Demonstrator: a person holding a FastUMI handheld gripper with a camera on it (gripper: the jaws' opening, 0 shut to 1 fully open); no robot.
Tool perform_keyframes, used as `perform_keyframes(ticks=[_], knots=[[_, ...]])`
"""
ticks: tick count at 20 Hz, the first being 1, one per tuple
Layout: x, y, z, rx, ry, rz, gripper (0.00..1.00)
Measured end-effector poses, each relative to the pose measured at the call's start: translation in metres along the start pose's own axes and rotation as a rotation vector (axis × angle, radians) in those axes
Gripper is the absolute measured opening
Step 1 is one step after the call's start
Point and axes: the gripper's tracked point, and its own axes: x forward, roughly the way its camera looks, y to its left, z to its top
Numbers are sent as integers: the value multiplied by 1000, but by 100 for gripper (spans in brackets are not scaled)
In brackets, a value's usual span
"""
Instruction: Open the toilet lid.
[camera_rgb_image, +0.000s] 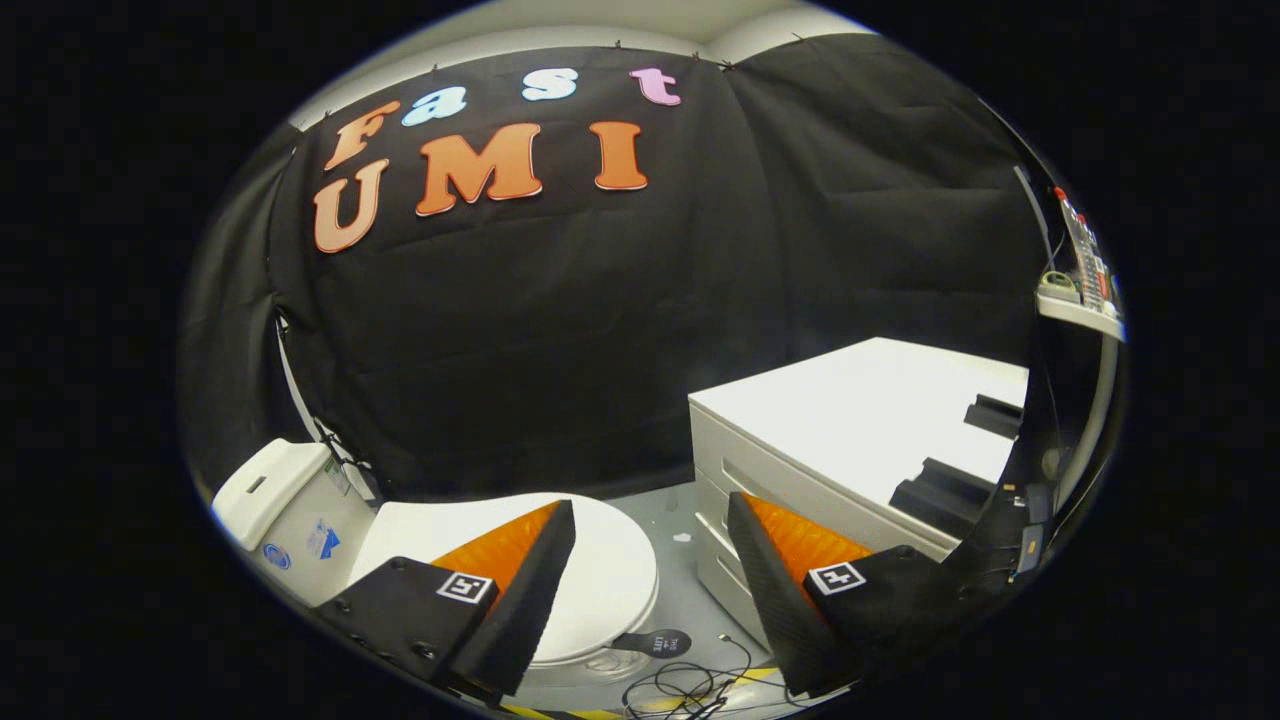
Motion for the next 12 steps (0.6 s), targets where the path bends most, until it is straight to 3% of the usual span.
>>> perform_keyframes(ticks=[12], knots=[[33,-39,-108,146,164,-76,99]])
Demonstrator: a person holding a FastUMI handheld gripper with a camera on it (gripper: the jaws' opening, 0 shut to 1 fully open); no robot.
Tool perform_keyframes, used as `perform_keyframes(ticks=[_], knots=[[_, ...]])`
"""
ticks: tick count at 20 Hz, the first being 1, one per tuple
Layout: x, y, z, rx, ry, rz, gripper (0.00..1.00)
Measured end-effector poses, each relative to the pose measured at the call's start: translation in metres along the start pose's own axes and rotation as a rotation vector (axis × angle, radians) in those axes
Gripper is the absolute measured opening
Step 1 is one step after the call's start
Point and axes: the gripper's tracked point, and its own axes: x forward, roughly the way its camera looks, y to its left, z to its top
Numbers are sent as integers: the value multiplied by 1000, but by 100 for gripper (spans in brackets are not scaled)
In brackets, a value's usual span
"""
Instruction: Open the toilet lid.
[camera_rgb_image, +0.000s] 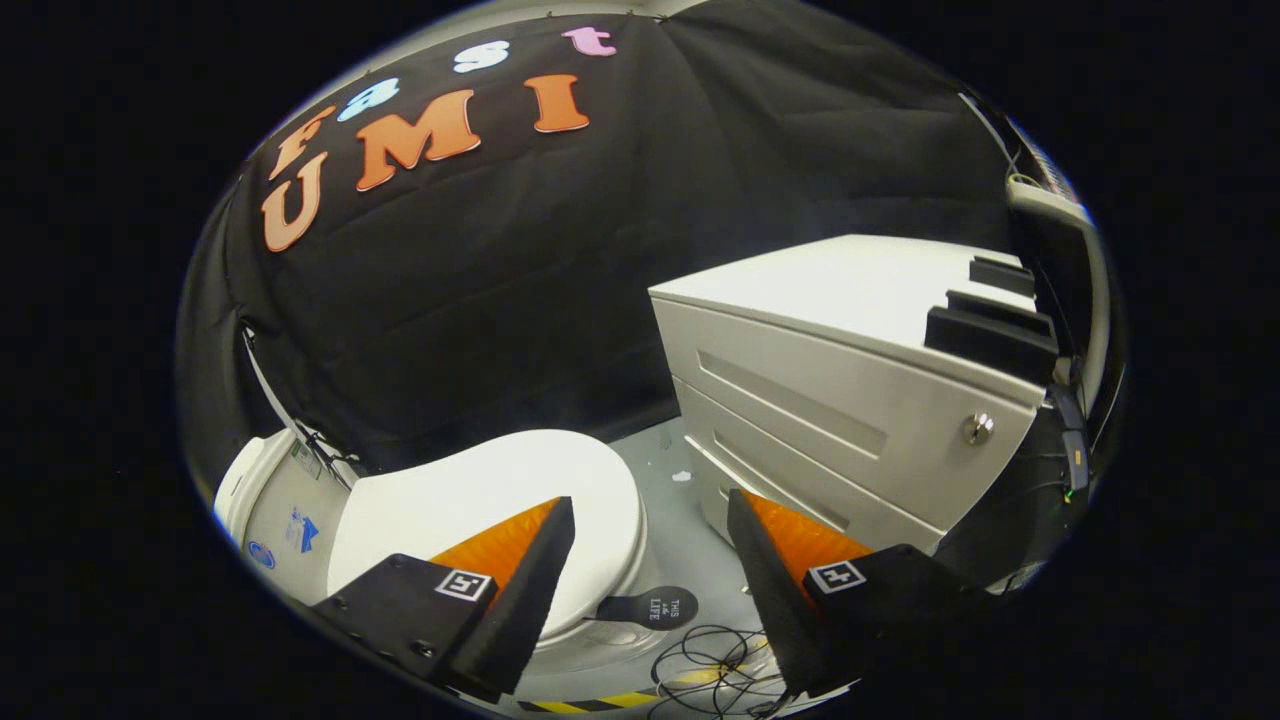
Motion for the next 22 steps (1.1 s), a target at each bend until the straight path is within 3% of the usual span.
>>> perform_keyframes(ticks=[4,13,19,22], knots=[[8,-11,-26,63,48,-13,99],[-1,-21,-83,379,207,-9,99],[-8,-3,-109,677,314,65,96],[-5,6,-115,786,350,100,71]])
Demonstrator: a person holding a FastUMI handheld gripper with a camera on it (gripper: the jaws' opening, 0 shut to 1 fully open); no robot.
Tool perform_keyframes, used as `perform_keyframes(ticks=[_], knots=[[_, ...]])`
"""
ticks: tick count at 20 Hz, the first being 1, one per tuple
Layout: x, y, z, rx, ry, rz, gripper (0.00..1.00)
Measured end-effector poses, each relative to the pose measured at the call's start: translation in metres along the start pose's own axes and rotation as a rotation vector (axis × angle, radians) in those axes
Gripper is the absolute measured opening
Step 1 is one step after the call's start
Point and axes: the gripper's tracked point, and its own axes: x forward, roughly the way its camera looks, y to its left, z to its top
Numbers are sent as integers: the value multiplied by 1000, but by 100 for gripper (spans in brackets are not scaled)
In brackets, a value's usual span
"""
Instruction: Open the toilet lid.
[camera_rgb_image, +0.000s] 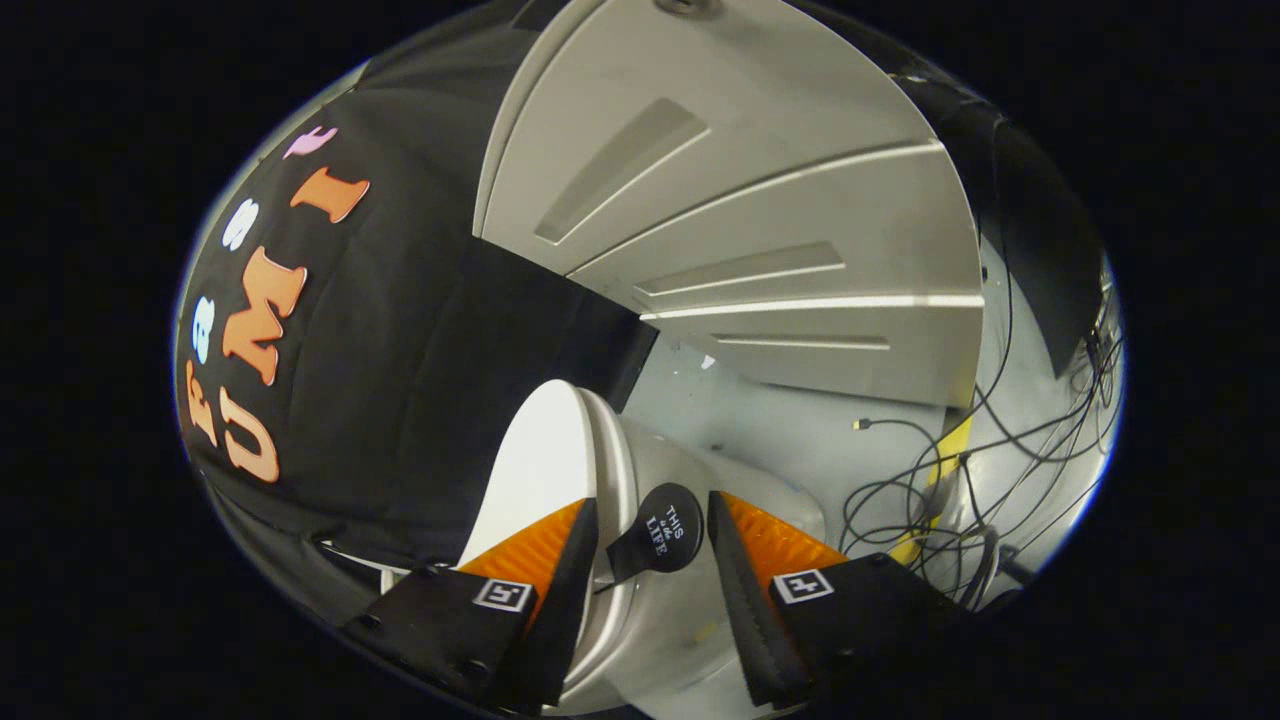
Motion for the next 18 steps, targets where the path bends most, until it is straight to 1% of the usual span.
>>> perform_keyframes(ticks=[2,3,5,6,7,9,10,13,18], knots=[[0,-2,-2,43,19,1,54],[2,-4,-9,48,50,-7,53],[-7,2,-2,69,47,5,35],[-1,6,-2,76,47,17,26],[-9,7,-4,72,48,6,21],[-14,16,-1,57,39,15,16],[-13,23,2,61,28,12,9],[-29,44,6,17,9,40,8],[-33,83,28,-128,-114,56,8]])
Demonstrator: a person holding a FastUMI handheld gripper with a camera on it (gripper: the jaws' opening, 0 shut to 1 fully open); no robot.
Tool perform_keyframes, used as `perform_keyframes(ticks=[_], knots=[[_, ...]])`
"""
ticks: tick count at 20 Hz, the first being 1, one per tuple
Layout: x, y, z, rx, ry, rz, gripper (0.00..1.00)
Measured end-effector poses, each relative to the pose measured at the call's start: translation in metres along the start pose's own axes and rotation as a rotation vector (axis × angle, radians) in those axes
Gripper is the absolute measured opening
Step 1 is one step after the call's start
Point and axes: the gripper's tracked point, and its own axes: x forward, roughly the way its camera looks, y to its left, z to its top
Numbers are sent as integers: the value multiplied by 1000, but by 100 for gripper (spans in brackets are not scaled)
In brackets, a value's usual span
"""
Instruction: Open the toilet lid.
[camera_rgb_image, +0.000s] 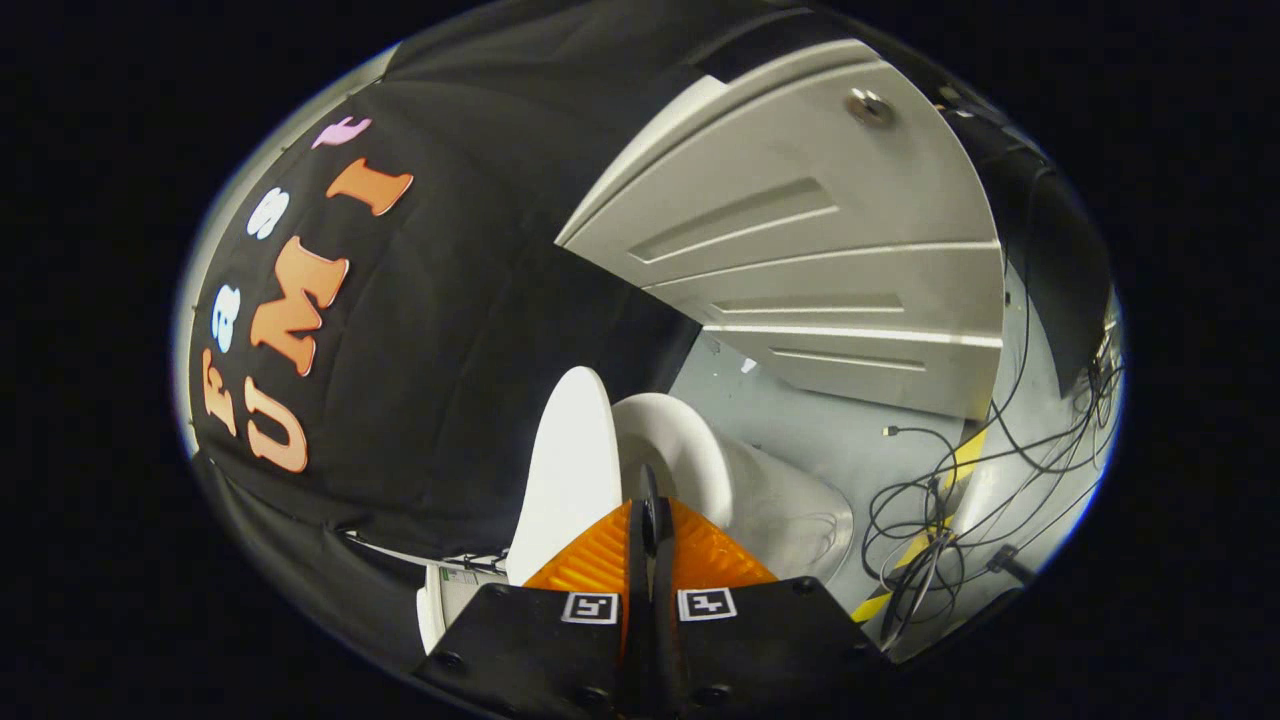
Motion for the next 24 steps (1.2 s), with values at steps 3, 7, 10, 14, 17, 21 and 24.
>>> perform_keyframes(ticks=[3,7,10,14,17,21,24], knots=[[-9,27,6,-90,-31,13,8],[-18,61,15,-157,-76,22,8],[-29,85,13,-225,-95,19,8],[-44,124,9,-354,-113,31,8],[-54,149,4,-426,-119,49,8],[-74,202,7,-387,-144,117,8],[-87,223,-5,-553,-159,102,8]])
